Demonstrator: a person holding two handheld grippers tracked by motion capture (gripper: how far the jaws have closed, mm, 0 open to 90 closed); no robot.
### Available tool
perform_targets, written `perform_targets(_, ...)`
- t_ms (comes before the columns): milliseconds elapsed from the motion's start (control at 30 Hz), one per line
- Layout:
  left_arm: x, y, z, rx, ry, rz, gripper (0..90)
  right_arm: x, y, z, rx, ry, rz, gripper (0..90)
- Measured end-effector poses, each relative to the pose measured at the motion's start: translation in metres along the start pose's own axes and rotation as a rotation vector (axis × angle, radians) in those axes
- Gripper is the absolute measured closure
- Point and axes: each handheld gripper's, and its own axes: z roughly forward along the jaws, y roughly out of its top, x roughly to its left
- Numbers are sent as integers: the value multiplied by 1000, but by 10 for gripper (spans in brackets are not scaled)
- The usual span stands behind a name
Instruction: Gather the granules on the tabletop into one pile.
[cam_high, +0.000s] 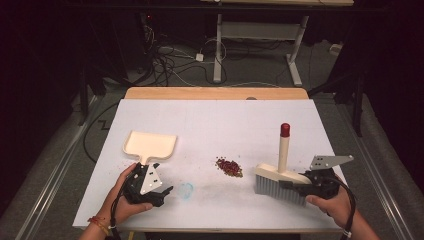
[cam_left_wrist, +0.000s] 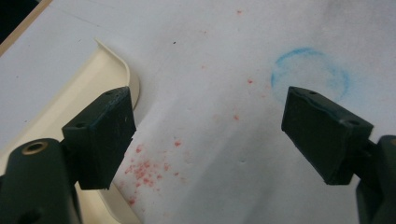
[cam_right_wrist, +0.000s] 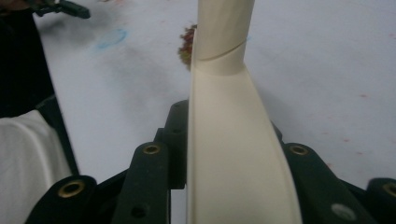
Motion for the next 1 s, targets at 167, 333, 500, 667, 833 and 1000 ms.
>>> perform_targets(167, 0, -1, -1, 2, 1, 3, 168, -29, 4, 5, 38, -44, 39, 608)
perform_targets(333, 0, -1, -1, 7, -2, 4, 168, -58, 10, 2, 26, -71, 77, 461)
perform_targets(500, -1, 0, 0, 10, -5, 4, 168, -85, 18, -2, 27, -143, 135, 357)
perform_targets(667, -1, -2, -1, 4, -2, -4, 168, -91, 13, 5, 64, -190, 180, 286)
perform_targets(833, -1, -3, -3, 4, 1, -2, 168, -80, -1, 1, 107, -244, 143, 233)
perform_targets(1000, -1, -2, -3, 5, 5, 6, 168, -56, 7, -16, 18, -259, 18, 233)
